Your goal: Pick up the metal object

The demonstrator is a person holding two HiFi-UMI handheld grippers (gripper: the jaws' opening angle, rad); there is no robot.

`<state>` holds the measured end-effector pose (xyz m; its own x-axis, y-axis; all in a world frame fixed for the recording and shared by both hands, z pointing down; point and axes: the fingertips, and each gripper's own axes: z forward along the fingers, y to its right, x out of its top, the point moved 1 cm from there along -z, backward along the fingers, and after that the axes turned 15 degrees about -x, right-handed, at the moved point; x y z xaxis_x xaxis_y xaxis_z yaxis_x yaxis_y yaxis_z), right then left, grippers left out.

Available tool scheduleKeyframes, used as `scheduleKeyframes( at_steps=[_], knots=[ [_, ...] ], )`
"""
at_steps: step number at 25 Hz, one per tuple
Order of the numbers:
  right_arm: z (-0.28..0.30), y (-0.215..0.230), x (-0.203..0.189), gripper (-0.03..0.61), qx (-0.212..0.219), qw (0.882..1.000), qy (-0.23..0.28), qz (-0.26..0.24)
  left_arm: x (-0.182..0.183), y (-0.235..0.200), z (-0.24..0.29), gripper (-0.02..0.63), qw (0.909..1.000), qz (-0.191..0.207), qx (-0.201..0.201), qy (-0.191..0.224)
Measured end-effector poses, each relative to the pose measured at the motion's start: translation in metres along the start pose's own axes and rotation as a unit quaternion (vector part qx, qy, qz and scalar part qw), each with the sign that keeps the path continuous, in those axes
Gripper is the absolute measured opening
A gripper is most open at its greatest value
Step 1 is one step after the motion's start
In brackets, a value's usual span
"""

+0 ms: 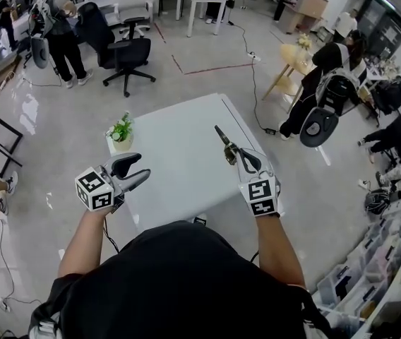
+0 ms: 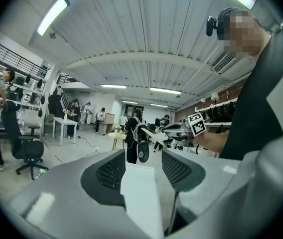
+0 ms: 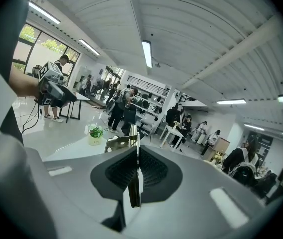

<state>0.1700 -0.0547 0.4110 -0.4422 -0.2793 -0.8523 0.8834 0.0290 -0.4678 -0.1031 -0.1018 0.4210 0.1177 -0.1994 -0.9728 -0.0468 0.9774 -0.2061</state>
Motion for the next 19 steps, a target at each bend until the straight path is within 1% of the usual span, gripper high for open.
scheduleKeyframes(
  at_steps=[7, 15, 19],
  knots=[
    [-0.006, 0.0, -0.001, 0.032, -0.004, 1.0, -0.001, -0.009, 0.001, -0.005, 0.001, 0.227, 1.0, 0.003, -0.001, 0.004],
    [-0.008, 0.002, 0.005, 0.032, -0.013, 1.0, -0.001, 0.0, 0.004, -0.008, 0.001, 0.227, 0.9999, 0.002, -0.017, -0.001],
    [-0.007, -0.003, 0.01, 0.032, -0.012, 1.0, 0.004, 0.007, 0.002, -0.008, -0.003, 0.227, 0.9998, 0.001, -0.018, 0.0]
  ],
)
